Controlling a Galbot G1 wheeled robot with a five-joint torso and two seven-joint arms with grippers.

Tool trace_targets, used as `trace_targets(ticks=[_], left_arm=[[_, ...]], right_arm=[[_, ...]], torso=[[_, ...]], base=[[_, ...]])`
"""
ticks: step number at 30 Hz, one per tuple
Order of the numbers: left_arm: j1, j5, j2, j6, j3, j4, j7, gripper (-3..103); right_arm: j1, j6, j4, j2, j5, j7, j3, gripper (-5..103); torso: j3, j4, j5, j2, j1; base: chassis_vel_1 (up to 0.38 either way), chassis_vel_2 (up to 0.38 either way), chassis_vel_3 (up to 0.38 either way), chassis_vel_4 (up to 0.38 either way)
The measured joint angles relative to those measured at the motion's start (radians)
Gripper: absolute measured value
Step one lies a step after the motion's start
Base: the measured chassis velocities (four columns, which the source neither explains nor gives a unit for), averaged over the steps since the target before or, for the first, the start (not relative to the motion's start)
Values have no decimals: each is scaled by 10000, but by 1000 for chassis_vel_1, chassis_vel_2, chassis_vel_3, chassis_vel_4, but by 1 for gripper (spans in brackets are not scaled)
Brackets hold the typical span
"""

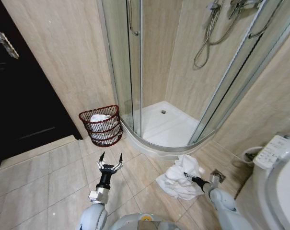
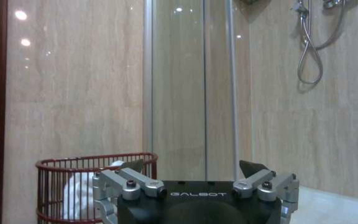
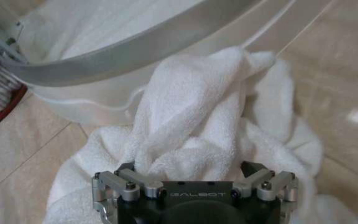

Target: Discard the used towel into the hamper.

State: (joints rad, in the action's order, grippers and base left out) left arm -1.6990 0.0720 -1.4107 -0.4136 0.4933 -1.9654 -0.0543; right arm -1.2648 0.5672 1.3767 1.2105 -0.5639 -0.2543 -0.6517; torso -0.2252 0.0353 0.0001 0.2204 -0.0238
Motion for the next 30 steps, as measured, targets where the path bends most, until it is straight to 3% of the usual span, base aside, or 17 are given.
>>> trace_targets(ticks=[8, 20, 25, 28, 30], left_arm=[[-141, 1, 28, -197, 442, -24, 6, 100], [-111, 56, 14, -295, 559, 94, 7, 100], [-55, 52, 17, -290, 495, 92, 7, 100], [-26, 12, 23, -264, 425, 72, 7, 100], [-19, 1, 23, -256, 405, 55, 8, 100]], right_arm=[[1207, 291, -1209, 310, 54, -175, 307, 100], [1372, 535, -1683, 600, -632, 77, 357, 102], [1313, 404, -1933, 550, -795, 241, 256, 88], [1309, 359, -2101, 518, -878, 246, 185, 71], [1314, 330, -2144, 519, -901, 245, 168, 66]], torso=[[0, 2, -3, 0, 0], [0, 0, -2, 0, 0], [0, 0, -2, 1, 0], [1, 0, -2, 1, 1], [1, 0, -2, 1, 1]], base=[[0, 0, 0, 0], [0, 0, 0, 0], [0, 0, 0, 0], [0, 0, 0, 0], [0, 0, 0, 0]])
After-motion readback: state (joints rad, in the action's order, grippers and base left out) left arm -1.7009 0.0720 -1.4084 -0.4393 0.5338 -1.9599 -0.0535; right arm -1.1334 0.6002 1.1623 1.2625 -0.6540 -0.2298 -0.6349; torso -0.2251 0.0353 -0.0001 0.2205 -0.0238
